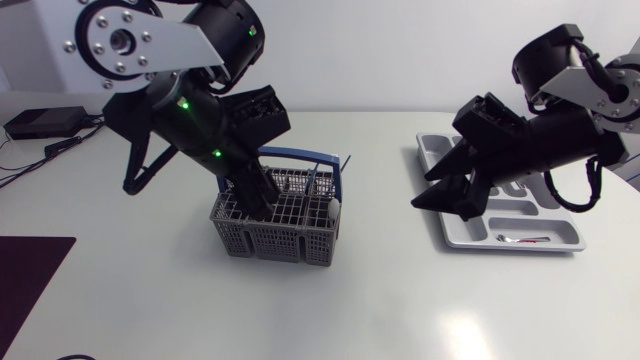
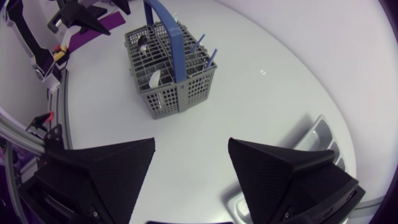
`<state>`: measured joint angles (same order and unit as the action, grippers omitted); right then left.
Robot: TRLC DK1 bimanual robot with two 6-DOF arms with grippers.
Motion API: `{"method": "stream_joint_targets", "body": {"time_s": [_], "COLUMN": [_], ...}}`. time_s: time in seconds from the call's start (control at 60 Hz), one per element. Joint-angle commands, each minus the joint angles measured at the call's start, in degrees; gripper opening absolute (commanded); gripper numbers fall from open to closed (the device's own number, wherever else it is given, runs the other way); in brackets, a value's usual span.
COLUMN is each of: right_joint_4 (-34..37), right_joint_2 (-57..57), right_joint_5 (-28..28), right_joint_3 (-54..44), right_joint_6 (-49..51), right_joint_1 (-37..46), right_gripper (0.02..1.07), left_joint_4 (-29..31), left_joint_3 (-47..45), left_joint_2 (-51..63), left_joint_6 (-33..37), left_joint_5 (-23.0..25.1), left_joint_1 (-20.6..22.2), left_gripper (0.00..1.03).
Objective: Unload the cutlery basket into the drawer organizer.
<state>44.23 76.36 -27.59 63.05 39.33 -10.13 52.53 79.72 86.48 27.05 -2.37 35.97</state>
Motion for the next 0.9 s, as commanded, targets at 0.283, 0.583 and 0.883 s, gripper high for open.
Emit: {"method": "stream_joint_targets", "body": {"time_s": [0.283,0.583,0.883], "right_joint_4": [2.00,-2.22,-8.81], "right_joint_2": [8.46,12.06,14.70], "right_joint_5": [-0.79,-2.02,0.96], "right_joint_3": [6.91,7.62,7.18], "right_joint_6": [-22.63,-32.83,-41.27], "right_joint_1": [-10.35,-15.09,-16.94], "right_gripper": [0.83,0.65,0.52], "left_joint_4": [-1.82,-3.58,-5.42], "left_joint_3": [-5.90,-9.06,-11.43], "left_joint_2": [-4.47,-6.58,-8.17], "left_joint_6": [0.02,0.11,0.11], "left_joint_5": [0.09,0.09,0.09], "left_joint_1": [-2.74,-4.15,-5.38], "left_gripper": [0.67,0.67,0.67]}}
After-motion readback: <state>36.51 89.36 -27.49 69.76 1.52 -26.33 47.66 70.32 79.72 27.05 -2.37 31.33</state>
